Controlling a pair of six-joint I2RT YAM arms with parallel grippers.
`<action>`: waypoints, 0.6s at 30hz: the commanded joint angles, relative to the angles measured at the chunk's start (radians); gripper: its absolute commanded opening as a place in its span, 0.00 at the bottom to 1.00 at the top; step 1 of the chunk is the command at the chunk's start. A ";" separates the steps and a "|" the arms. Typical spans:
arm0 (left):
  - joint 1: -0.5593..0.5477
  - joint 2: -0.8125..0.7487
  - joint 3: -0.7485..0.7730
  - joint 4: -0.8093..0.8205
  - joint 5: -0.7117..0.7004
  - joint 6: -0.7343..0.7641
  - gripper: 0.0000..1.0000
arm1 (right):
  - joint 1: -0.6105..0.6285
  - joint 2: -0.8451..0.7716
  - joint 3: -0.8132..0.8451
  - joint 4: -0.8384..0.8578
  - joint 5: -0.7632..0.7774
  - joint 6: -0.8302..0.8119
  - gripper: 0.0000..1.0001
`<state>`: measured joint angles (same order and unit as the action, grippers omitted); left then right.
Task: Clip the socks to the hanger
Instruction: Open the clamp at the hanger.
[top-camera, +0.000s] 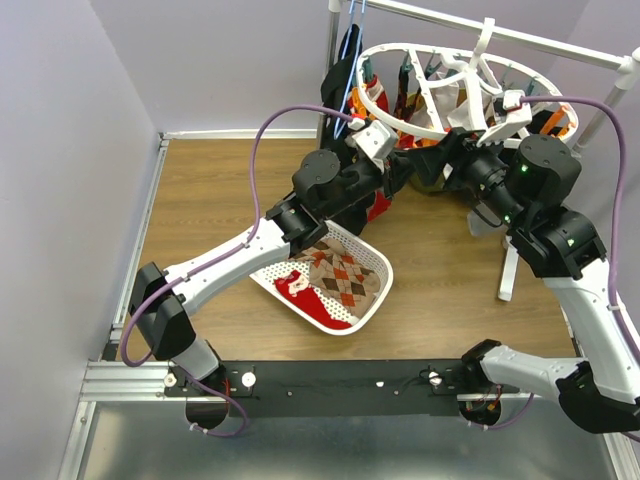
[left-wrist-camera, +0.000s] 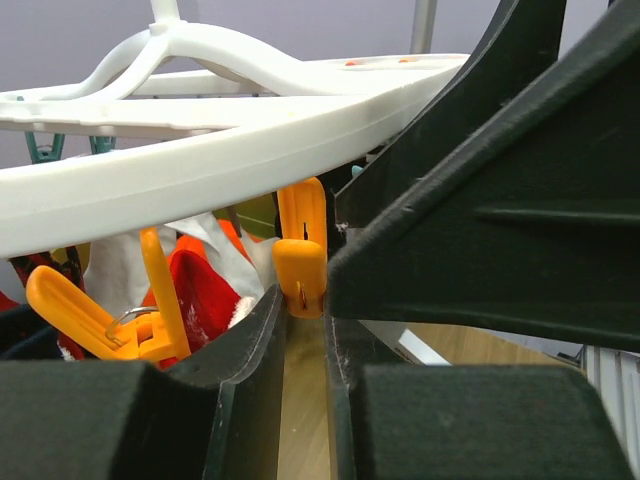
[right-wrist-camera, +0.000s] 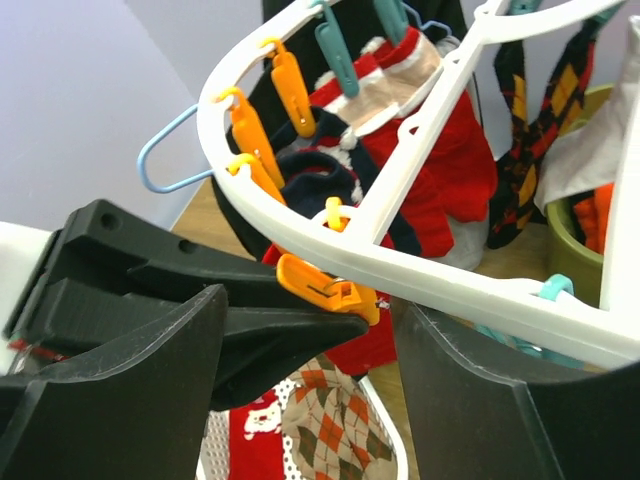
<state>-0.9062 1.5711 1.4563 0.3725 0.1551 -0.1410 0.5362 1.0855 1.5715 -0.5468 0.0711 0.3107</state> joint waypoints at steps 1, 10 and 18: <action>-0.031 -0.014 0.035 -0.050 -0.029 0.043 0.16 | -0.001 -0.009 -0.045 0.099 0.081 0.014 0.73; -0.056 0.004 0.070 -0.095 -0.028 0.064 0.16 | -0.001 -0.019 -0.117 0.231 0.055 0.018 0.70; -0.060 0.021 0.099 -0.139 -0.017 0.073 0.16 | -0.001 -0.013 -0.110 0.249 0.081 -0.013 0.63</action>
<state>-0.9401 1.5745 1.5208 0.2825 0.1120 -0.0887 0.5362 1.0657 1.4609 -0.3744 0.1131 0.3313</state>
